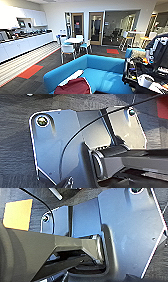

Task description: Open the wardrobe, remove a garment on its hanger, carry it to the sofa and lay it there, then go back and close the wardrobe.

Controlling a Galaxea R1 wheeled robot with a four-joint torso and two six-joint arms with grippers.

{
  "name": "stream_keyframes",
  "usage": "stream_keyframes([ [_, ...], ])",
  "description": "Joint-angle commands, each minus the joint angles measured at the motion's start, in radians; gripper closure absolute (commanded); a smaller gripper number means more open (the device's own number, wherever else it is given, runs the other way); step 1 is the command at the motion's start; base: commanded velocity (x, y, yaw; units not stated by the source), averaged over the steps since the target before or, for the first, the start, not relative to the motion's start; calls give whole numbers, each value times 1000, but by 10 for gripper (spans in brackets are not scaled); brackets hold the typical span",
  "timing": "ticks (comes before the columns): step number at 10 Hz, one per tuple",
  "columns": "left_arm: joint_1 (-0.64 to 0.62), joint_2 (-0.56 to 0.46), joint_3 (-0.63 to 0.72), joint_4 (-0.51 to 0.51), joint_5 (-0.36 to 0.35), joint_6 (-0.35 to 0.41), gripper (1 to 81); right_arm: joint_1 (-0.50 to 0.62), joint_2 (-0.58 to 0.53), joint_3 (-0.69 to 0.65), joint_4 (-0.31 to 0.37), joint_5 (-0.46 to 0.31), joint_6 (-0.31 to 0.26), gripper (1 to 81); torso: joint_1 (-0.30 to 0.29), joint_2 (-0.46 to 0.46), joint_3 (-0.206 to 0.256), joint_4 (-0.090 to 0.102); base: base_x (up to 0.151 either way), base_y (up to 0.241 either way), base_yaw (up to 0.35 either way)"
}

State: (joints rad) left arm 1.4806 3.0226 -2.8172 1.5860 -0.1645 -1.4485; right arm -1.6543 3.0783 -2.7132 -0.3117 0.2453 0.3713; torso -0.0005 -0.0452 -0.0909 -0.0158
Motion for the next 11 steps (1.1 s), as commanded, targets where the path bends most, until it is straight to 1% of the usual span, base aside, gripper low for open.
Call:
stream_keyframes([
  [1,-42,-6,-4,5,34,-1,10,26,12,4,-12,-40,-3,10,1,0,0,0,0,0,251],
  [10,-42,-7,-5,5,37,5,10,29,13,3,-14,-44,-3,10,1,0,0,0,0,0,300],
  [11,-42,-4,-5,8,48,5,10,30,13,1,-14,-55,-3,10,1,0,0,0,0,0,310],
])
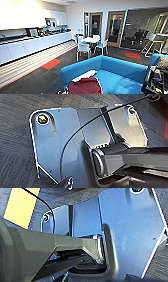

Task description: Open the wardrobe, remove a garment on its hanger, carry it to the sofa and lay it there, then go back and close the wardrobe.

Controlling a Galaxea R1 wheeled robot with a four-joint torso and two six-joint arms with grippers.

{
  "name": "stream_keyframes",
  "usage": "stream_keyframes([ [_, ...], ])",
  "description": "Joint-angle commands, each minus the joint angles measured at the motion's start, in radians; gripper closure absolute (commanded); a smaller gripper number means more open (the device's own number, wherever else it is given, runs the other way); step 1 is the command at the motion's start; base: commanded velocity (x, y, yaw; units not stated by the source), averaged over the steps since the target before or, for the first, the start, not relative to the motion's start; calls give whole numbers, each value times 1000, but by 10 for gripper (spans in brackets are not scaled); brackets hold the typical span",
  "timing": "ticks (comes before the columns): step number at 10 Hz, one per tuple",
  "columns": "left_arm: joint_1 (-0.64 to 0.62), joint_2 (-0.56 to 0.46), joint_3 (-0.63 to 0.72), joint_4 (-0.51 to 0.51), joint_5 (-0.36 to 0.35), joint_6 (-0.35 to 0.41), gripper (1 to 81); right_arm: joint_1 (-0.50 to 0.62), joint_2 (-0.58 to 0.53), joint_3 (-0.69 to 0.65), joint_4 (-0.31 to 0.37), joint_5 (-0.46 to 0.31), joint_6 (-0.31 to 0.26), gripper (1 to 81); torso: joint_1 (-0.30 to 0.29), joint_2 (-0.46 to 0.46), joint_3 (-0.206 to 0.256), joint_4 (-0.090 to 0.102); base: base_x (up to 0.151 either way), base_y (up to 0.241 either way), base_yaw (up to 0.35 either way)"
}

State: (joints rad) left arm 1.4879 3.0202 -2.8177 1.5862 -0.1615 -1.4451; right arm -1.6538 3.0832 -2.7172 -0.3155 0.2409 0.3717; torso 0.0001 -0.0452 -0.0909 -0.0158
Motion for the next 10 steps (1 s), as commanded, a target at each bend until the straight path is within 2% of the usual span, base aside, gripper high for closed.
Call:
stream_keyframes([
  [1,-48,8,-3,11,89,2,10,31,10,5,-10,-60,-4,10,0,0,0,0,0,0,321],
  [4,-50,19,-5,17,115,32,10,33,11,5,-10,-61,-4,10,0,0,0,0,0,0,329],
  [6,-50,14,-5,17,117,75,10,39,11,2,-10,-95,-4,10,0,0,0,0,0,0,329],
  [10,-48,8,-3,17,115,88,10,42,14,2,-8,-101,-16,10,0,0,0,0,0,0,329],
])
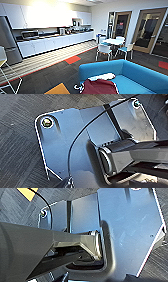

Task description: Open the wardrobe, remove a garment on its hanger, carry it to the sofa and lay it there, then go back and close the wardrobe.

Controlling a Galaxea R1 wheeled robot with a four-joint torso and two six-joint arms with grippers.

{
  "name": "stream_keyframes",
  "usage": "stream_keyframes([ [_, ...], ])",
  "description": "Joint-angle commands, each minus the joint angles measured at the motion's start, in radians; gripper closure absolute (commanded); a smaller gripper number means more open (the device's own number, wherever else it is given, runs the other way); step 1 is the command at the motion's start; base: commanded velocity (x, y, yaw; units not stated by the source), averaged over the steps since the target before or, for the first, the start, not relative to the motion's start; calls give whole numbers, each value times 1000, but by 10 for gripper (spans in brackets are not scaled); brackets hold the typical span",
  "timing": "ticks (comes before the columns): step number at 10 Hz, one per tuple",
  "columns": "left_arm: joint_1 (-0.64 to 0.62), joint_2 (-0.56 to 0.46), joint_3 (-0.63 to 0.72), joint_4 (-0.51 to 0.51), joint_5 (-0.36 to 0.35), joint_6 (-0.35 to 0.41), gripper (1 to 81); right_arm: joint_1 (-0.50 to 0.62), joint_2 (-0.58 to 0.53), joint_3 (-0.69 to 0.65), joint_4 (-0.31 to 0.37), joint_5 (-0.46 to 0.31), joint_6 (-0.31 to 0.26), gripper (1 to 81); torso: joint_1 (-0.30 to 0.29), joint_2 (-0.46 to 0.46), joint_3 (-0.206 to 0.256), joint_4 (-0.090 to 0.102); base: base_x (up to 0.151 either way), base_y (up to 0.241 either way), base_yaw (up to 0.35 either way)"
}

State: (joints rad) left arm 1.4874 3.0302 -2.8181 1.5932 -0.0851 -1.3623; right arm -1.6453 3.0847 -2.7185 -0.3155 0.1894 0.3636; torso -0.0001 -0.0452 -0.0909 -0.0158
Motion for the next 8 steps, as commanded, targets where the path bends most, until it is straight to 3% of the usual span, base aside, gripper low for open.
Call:
stream_keyframes([
  [1,-48,1,-4,10,39,6,10,38,13,4,-8,-50,-8,10,0,0,0,0,0,0,329],
  [8,-48,19,-4,8,53,48,10,41,16,-6,-8,-56,-8,10,0,0,0,0,0,0,336],
])
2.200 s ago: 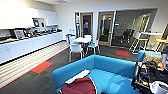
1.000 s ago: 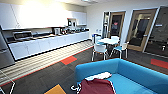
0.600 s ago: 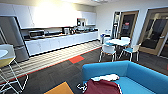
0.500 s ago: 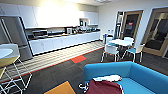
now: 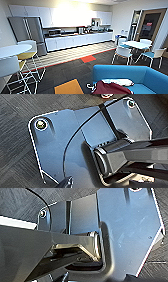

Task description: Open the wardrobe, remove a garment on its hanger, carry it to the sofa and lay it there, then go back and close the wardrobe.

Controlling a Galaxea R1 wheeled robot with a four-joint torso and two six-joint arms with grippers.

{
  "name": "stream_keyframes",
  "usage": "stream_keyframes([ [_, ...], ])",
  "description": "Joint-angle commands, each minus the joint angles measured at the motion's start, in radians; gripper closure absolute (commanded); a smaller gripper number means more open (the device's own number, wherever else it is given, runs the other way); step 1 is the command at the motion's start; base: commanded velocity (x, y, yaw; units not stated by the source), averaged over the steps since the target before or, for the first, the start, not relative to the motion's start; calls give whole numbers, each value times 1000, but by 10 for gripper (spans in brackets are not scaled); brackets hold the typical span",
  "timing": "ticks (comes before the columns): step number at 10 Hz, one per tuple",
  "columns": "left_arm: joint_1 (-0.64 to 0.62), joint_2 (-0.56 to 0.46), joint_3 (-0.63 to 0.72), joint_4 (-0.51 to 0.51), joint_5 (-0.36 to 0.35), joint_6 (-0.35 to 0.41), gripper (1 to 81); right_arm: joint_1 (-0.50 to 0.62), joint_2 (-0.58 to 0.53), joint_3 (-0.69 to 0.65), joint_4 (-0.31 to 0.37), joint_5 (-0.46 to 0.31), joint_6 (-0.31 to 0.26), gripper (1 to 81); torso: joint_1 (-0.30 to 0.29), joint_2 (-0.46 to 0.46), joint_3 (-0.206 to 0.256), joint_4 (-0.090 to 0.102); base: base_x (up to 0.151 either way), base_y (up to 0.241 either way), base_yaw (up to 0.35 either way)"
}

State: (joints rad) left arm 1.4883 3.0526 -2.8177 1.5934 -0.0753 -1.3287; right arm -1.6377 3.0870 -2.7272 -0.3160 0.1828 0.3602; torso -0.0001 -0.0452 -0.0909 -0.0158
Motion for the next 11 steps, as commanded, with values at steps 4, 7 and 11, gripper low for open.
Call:
stream_keyframes([
  [4,-47,-4,-3,8,57,23,10,41,17,3,-8,-62,-4,10,0,0,0,0,0,0,343],
  [7,-43,-9,-3,-3,57,19,10,46,17,2,-9,-62,-24,10,0,0,0,0,0,0,346],
  [11,-32,3,-3,-4,57,16,10,37,18,-3,-8,-62,-29,10,0,0,0,0,0,0,347],
])
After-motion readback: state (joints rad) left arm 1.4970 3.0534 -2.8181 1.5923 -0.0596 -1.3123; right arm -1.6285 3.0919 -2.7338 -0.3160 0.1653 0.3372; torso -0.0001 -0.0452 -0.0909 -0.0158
